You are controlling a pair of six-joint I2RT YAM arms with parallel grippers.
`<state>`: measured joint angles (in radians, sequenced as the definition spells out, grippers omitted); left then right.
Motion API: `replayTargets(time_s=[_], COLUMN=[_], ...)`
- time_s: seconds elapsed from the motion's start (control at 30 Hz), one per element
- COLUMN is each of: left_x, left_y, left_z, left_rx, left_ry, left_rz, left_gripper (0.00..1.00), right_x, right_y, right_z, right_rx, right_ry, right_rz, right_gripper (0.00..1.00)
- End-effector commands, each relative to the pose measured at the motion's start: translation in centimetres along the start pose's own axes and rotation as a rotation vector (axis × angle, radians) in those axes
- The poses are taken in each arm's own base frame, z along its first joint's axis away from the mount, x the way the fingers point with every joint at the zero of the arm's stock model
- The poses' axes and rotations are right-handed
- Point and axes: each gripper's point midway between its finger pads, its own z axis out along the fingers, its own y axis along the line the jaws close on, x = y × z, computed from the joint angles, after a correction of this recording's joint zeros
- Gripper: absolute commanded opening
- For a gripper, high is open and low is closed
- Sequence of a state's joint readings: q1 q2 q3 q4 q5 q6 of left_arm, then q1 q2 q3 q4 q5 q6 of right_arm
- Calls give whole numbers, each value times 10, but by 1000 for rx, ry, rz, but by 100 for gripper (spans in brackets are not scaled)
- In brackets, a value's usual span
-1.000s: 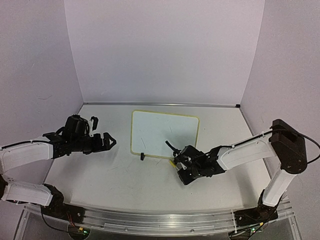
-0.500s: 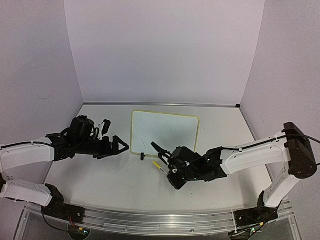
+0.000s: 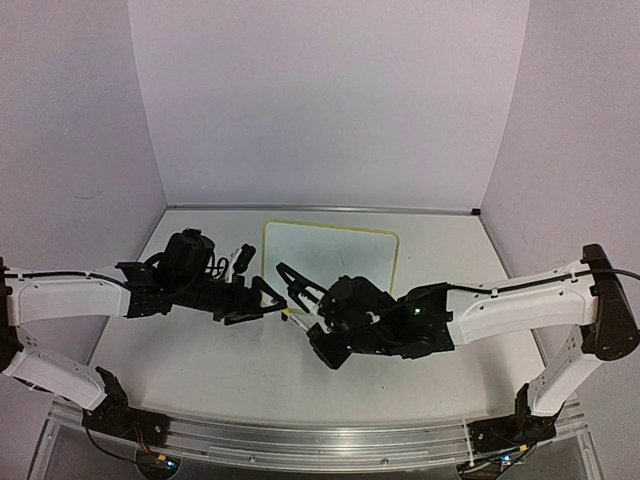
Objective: Write a sentence on the whiteboard
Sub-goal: Pass from the right arm to the left
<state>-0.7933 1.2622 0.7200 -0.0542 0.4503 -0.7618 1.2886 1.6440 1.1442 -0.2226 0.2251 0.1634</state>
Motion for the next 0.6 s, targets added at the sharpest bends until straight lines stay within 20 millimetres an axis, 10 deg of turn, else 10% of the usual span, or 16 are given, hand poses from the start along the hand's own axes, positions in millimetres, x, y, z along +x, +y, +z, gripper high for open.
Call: replayTargets(time_s=[0.0, 0.57], left_x=[-17, -22], left_y=[-29, -37], left_z=[3, 11], left_rx=[93, 170], left_ry=[-27, -65], left_rz=[13, -45], left_gripper=[75, 8], right_x=[-24, -22], right_y=[-1, -1], right_z=[-13, -14], right_rx=[31, 51], right_ry=[-61, -63], right_rz=[-24, -42], right_gripper=[0, 0])
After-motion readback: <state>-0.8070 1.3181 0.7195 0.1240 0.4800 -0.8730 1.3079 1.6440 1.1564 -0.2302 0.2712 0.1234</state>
